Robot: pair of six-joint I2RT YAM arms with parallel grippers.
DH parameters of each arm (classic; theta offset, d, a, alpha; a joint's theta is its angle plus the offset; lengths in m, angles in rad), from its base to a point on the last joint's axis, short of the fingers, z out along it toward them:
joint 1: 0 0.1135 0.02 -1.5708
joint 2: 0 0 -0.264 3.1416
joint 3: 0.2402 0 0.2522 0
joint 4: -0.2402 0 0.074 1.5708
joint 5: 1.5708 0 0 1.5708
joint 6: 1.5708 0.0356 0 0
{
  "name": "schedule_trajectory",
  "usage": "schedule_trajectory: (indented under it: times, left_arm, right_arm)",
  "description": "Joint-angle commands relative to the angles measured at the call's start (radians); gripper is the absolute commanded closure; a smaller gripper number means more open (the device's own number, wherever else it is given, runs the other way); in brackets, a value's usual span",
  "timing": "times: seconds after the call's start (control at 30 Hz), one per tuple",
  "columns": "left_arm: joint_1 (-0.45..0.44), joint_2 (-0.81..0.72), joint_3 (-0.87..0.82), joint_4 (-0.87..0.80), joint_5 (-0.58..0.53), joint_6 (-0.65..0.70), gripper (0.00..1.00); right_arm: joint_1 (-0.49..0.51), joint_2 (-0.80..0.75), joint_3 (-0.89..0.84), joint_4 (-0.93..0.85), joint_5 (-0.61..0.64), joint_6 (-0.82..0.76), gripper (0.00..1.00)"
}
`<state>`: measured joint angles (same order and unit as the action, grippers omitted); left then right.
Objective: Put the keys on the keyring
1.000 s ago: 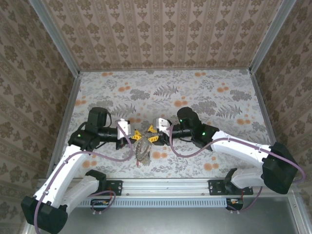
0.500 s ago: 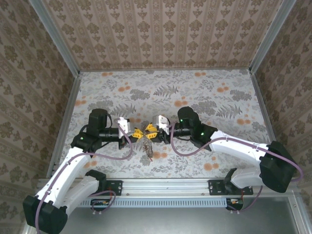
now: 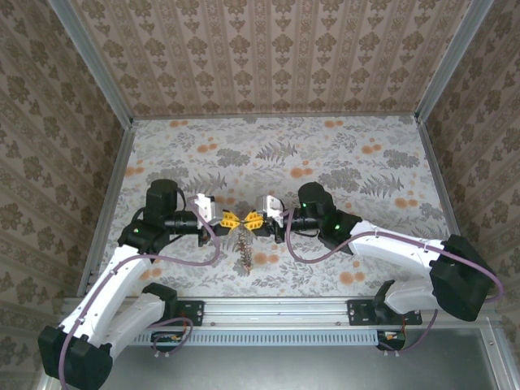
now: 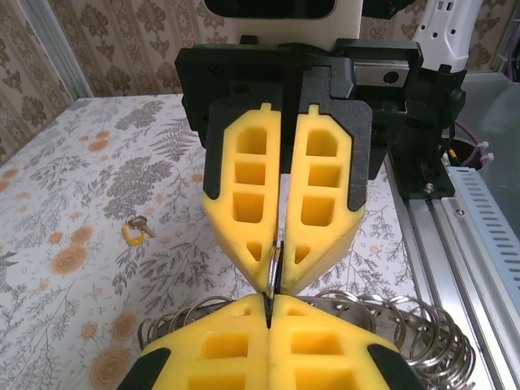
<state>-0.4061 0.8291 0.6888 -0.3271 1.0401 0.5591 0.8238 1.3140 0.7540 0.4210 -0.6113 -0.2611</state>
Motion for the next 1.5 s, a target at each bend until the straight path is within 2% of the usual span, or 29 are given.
schedule_trajectory:
  times: [0.0, 0.07, 0.17, 0.27, 0.4, 0.5, 0.73, 1.3, 1.37, 1.47]
  left_arm:
    - [-0.007, -0.012, -0.002, 0.062, 0.071, -0.015, 1.0]
    - [-0.008, -0.015, -0.008, 0.068, 0.072, -0.016, 1.0]
    - [-0.009, -0.015, -0.008, 0.036, 0.047, 0.006, 1.0]
    - [-0.01, -0.017, 0.014, -0.067, -0.003, 0.065, 0.8]
    - [-0.013, -0.018, 0.023, -0.084, -0.027, 0.061, 0.78]
    - [-0.013, -0.017, 0.018, -0.087, -0.03, 0.059, 0.73]
    - [-0.014, 0.013, 0.025, -0.102, -0.047, 0.067, 0.68]
    - [-0.043, 0.085, 0.063, -0.147, -0.057, 0.098, 0.7]
    - [-0.044, 0.087, 0.064, -0.149, -0.06, 0.104, 0.75]
    - [-0.044, 0.086, 0.07, -0.148, -0.046, 0.111, 0.93]
  right_arm:
    - [0.005, 0.007, -0.01, 0.058, -0.018, 0.003, 0.93]
    - [0.006, 0.008, -0.009, 0.059, -0.02, -0.004, 1.0]
    - [0.006, -0.002, -0.008, 0.049, -0.009, -0.021, 1.0]
    - [0.009, -0.02, 0.011, -0.035, 0.021, -0.063, 1.0]
    - [0.014, -0.017, 0.075, -0.209, 0.048, -0.126, 1.0]
    - [0.017, -0.01, 0.082, -0.217, 0.051, -0.131, 1.0]
    - [0.028, 0.001, 0.101, -0.238, 0.062, -0.148, 1.0]
    - [0.034, 0.002, 0.102, -0.196, 0.056, -0.145, 1.0]
    - [0.037, 0.004, 0.103, -0.197, 0.053, -0.147, 1.0]
    - [0.035, 0.008, 0.106, -0.205, 0.053, -0.15, 1.0]
